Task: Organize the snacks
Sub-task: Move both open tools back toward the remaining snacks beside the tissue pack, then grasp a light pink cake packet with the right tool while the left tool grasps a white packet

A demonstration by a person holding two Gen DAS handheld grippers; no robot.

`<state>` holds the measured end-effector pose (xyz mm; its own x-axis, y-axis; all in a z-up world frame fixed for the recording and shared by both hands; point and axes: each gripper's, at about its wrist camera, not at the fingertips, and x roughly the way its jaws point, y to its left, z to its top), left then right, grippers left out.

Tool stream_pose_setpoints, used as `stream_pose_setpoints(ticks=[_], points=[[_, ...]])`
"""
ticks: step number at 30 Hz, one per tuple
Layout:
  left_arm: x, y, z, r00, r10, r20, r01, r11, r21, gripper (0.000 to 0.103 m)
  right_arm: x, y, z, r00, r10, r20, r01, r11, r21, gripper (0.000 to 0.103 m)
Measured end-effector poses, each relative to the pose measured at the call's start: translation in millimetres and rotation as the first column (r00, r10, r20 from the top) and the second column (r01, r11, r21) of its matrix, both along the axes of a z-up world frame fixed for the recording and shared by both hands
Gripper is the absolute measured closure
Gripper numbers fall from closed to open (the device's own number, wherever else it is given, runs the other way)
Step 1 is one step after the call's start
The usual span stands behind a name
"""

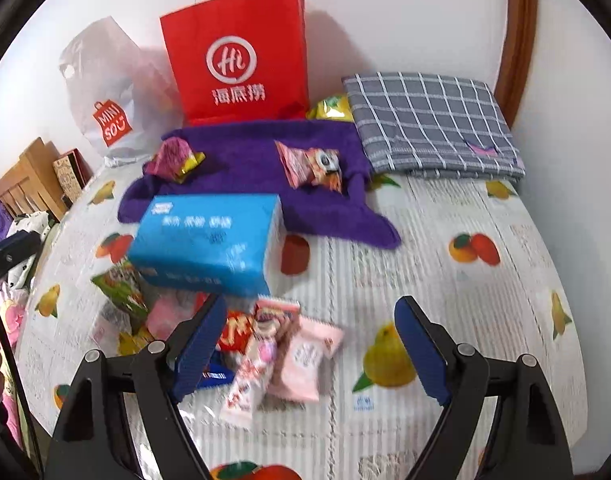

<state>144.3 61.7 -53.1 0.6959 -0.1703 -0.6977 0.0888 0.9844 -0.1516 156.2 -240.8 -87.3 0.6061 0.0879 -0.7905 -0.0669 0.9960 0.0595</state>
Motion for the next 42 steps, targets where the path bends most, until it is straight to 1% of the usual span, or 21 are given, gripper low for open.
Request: stream_pose_setpoints(ticks=[4,9,10,12,16,18,20,26,28,30,34,36,41,42], points=[[-10,1,-5,1.000,0.007,0.005,-0.007,1.000,0.012,0.020,-12,-7,-8,0.999,-0.030,0.011,0.030,1.000,0.002,0.017],[-15,10,-15,0.999,0.028,-0.017,-0.028,1.000,0.007,0.020,-20,-14,-25,0.999,-0.037,-0.020,0.038,0.997,0.064,0.018],[-17,11,-17,0.999,0.032,-0.021,-0.032,0.999,0.008,0.020,-20,-14,-30,0.999,-0.038,-0.028,0.040,0.997,0.070,0.019],[-19,15,-22,0.998,0.043,-0.035,-0.043,0.999,0.014,0.020,-22,-12,-39,0.999,-0.033,-0.044,0.037,0.996,0.084,0.025],[-22,21,-29,0.997,0.048,-0.056,-0.046,0.999,0.022,0.020,-22,-3,-53,0.998,-0.018,-0.062,0.024,0.994,0.105,0.029],[-22,24,-31,0.997,0.052,-0.063,-0.051,0.998,0.030,0.020,-19,0,-58,0.997,-0.020,-0.070,0.028,0.994,0.106,0.034],[-22,28,-33,0.996,0.057,-0.071,-0.055,0.998,0.032,0.020,-16,0,-62,0.997,-0.028,-0.076,0.036,0.994,0.105,0.037],[-19,35,-39,0.994,0.068,-0.087,-0.066,0.997,0.027,0.020,-8,-15,-72,0.992,-0.078,-0.095,0.090,0.987,0.131,0.041],[-17,36,-41,0.993,0.072,-0.094,-0.070,0.997,0.022,0.020,-4,-15,-77,0.991,-0.080,-0.109,0.092,0.989,0.113,0.044],[-14,37,-44,0.992,0.077,-0.100,-0.075,0.997,0.019,0.020,0,-13,-82,0.990,-0.074,-0.119,0.086,0.992,0.095,0.044],[-10,38,-50,0.989,0.081,-0.121,-0.079,0.997,0.023,0.020,7,-9,-90,0.989,-0.056,-0.135,0.073,0.990,0.123,0.044],[-10,38,-53,0.988,0.082,-0.130,-0.079,0.997,0.026,0.020,8,-5,-91,0.990,-0.053,-0.131,0.068,0.991,0.112,0.044],[-9,38,-59,0.986,0.083,-0.145,-0.080,0.996,0.023,0.020,10,12,-94,0.994,-0.027,-0.109,0.028,1.000,0.007,0.043],[-9,37,-60,0.986,0.082,-0.147,-0.080,0.997,0.023,0.020,9,16,-95,0.995,-0.015,-0.103,0.013,1.000,-0.028,0.047]])
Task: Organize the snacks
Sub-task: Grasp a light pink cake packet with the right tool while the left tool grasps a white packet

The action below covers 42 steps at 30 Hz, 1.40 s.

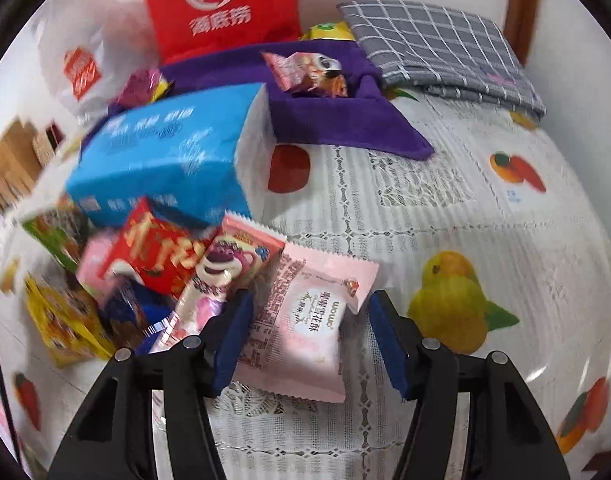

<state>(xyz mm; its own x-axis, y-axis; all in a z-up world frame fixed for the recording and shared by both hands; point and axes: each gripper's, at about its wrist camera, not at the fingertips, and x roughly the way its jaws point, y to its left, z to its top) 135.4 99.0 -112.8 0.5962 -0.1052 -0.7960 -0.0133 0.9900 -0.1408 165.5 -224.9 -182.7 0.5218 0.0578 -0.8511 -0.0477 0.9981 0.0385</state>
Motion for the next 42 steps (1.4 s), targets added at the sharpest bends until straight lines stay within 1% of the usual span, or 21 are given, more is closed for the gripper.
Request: stream_pose_setpoints(ticks=[1,3,4,8,12,16,23,27,30,32,34,37,40,41,42], points=[[1,-1,-1,1.000,-0.002,-0.002,0.002,1.000,-0.001,0.020,-2,3,0,1.000,0.021,0.016,-0.020,1.000,-0.018,0.051],[1,-3,-2,1.000,-0.008,-0.003,0.008,1.000,-0.006,0.020,-5,1,1,0.999,0.039,0.021,-0.039,0.999,-0.005,0.058],[1,-4,-2,1.000,-0.014,-0.001,0.014,1.000,-0.008,0.020,-6,-2,1,0.999,0.042,0.019,-0.042,0.999,-0.002,0.059],[2,-13,-6,0.999,-0.046,-0.004,0.046,0.999,-0.011,0.020,-10,-20,0,0.999,0.002,0.032,-0.001,0.999,-0.035,0.059],[5,-24,-14,0.997,-0.075,-0.020,0.075,0.997,-0.028,0.020,-15,-34,-2,0.999,-0.015,0.043,0.015,1.000,-0.006,0.059],[8,-39,-29,0.993,-0.108,-0.054,0.108,0.994,-0.015,0.020,-21,-34,-4,0.997,-0.005,0.079,0.006,1.000,-0.017,0.059],[11,-56,-51,0.982,-0.159,-0.103,0.156,0.987,-0.029,0.020,-26,-36,-7,0.992,0.003,0.127,-0.002,1.000,-0.006,0.059],[12,-63,-56,0.981,-0.173,-0.088,0.174,0.985,0.007,0.019,-26,-38,-7,0.992,-0.001,0.126,0.000,1.000,0.009,0.058],[12,-72,-59,0.978,-0.192,-0.084,0.196,0.980,0.044,0.013,-25,-37,-7,0.992,0.000,0.126,-0.001,1.000,0.003,0.057],[10,-79,-61,0.975,-0.210,-0.072,0.216,0.972,0.088,0.011,-26,-38,-7,0.992,0.000,0.126,-0.001,1.000,0.006,0.057],[10,-79,-62,0.975,-0.212,-0.062,0.217,0.972,0.089,0.009,-26,-38,-7,0.992,0.000,0.126,-0.001,1.000,0.011,0.057],[9,-76,-62,0.977,-0.210,-0.040,0.213,0.974,0.081,0.009,-25,-38,-8,0.992,0.002,0.126,-0.002,1.000,0.006,0.056],[7,-78,-64,0.976,-0.217,-0.019,0.218,0.969,0.112,0.009,-25,-37,-8,0.992,0.001,0.126,-0.002,1.000,0.007,0.055],[6,-79,-64,0.976,-0.219,-0.013,0.219,0.969,0.115,0.010,-25,-37,-8,0.992,0.000,0.126,-0.001,1.000,0.009,0.055],[6,-78,-64,0.977,-0.214,-0.007,0.213,0.969,0.123,0.016,-25,-37,-8,0.992,0.000,0.126,-0.001,1.000,0.010,0.055]])
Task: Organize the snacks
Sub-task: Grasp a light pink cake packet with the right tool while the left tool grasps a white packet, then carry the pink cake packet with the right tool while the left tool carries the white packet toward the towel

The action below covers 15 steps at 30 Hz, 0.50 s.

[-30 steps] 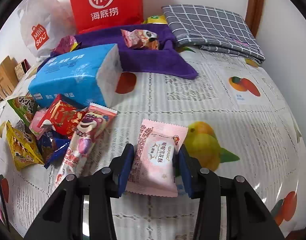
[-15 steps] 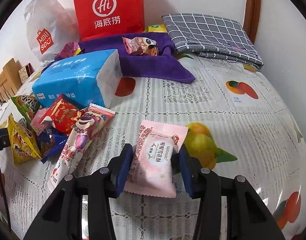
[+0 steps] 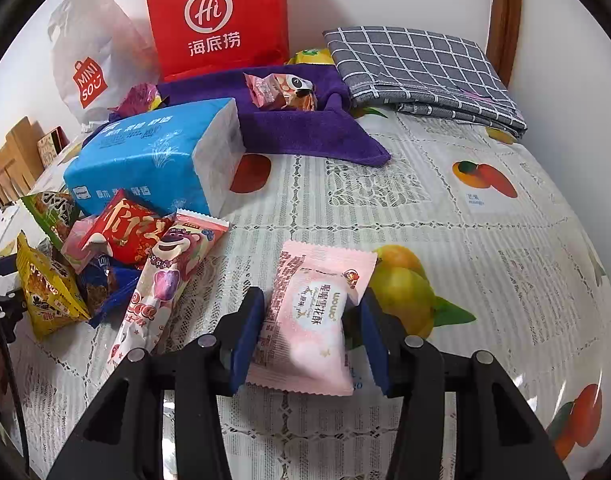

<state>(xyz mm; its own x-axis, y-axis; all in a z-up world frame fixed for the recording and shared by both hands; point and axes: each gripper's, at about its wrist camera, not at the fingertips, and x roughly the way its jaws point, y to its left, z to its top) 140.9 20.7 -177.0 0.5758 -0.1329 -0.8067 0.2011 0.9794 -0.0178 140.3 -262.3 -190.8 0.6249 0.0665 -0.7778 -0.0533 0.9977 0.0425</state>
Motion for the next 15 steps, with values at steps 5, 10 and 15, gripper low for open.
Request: stream_pose_setpoints(ticks=[5,10,15], points=[[-2,6,5,1.000,0.014,0.007,-0.014,1.000,0.005,0.040,0,0,0,1.000,0.000,0.001,0.000,1.000,-0.004,0.055],[-4,15,11,1.000,0.010,-0.020,-0.011,0.999,-0.036,0.043,0,-5,1,1.000,-0.013,-0.001,0.013,1.000,0.021,0.060],[-10,19,25,1.000,0.017,-0.006,-0.017,0.998,-0.053,0.043,1,-7,12,0.999,-0.026,-0.028,0.028,0.998,0.062,0.064]])
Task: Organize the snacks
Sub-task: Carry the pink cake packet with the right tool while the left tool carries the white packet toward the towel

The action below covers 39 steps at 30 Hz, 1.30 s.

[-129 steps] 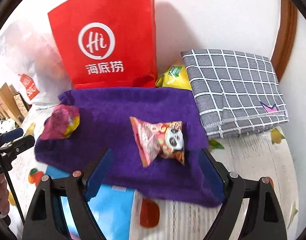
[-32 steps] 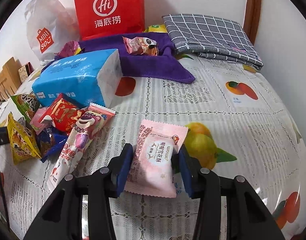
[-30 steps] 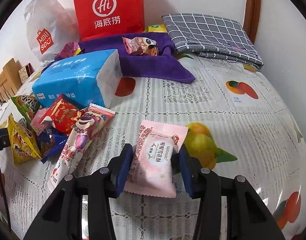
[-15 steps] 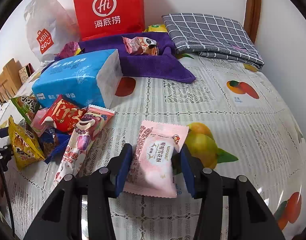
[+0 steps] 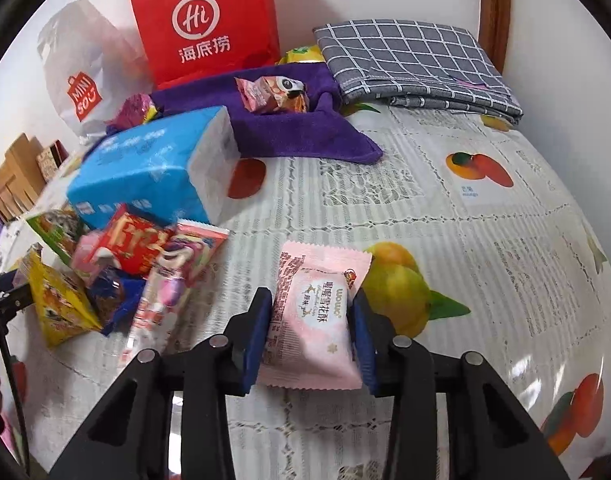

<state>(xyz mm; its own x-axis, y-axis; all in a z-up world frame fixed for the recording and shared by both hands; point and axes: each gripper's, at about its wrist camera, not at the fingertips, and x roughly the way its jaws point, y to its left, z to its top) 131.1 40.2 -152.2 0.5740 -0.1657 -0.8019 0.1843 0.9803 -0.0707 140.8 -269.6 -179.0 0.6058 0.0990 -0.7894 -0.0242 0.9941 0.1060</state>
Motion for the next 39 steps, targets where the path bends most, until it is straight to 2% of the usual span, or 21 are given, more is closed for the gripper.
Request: stream_pose_setpoints(ticks=[4,8,16,23,39], points=[[-5,1,16,1.000,-0.006,0.016,0.006,1.000,-0.021,0.043,-6,3,17,1.000,0.003,0.023,-0.003,1.000,0.008,0.064],[-6,-2,34,0.999,-0.025,0.039,0.026,0.999,-0.027,0.043,-6,4,33,0.999,0.013,0.039,-0.015,0.998,0.060,0.064],[0,-9,67,0.996,-0.053,0.078,0.058,0.997,-0.060,0.043,5,21,64,0.997,0.031,0.073,-0.035,0.998,0.052,0.064],[12,-15,80,0.993,-0.064,0.094,0.070,0.996,-0.059,0.043,16,40,79,0.993,0.079,0.085,-0.082,0.996,0.042,0.064],[56,-14,95,0.993,-0.056,0.105,0.067,0.993,-0.102,0.043,56,55,100,0.991,0.081,0.109,-0.088,0.994,0.059,0.064]])
